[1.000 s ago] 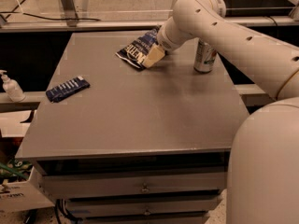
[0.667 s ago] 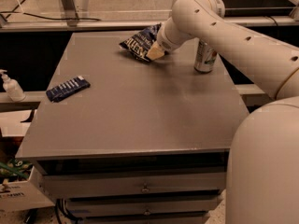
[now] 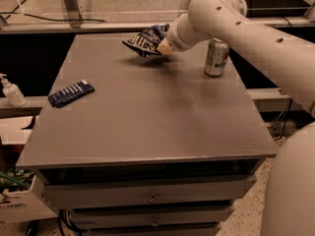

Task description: Pick blue chip bag

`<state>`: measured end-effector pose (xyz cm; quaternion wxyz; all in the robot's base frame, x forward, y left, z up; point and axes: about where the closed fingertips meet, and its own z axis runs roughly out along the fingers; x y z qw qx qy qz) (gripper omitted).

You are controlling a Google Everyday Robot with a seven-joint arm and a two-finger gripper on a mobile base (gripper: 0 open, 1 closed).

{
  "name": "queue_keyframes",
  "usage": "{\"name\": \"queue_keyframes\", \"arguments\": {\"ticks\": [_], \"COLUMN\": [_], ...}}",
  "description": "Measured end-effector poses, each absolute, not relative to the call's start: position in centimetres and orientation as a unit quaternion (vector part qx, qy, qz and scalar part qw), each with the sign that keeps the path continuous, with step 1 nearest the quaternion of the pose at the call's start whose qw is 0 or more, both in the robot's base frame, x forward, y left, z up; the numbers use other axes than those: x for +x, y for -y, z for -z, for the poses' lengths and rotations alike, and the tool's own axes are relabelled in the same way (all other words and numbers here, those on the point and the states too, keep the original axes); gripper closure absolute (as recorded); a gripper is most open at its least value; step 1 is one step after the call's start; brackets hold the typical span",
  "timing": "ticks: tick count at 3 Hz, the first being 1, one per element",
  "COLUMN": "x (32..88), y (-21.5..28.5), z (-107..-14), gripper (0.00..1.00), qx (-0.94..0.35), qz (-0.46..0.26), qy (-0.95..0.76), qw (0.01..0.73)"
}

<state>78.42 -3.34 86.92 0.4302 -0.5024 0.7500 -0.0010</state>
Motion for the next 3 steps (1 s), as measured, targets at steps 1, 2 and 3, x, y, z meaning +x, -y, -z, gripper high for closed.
{"name": "queue_keyframes", "arguments": {"ticks": [1, 2, 3], "x": [76.0, 73.2, 70.1], "y": [2.6, 1.6, 0.0], "z": [-89.4, -90.9, -92.3], "gripper": [1.0, 1.0, 1.0], "qx": [-0.498, -0.497, -0.502], "qz": [-0.023, -0.056, -0.097], "qy": [-0.734, -0.719, -0.699], "qw": [0.461, 0.482, 0.499]}}
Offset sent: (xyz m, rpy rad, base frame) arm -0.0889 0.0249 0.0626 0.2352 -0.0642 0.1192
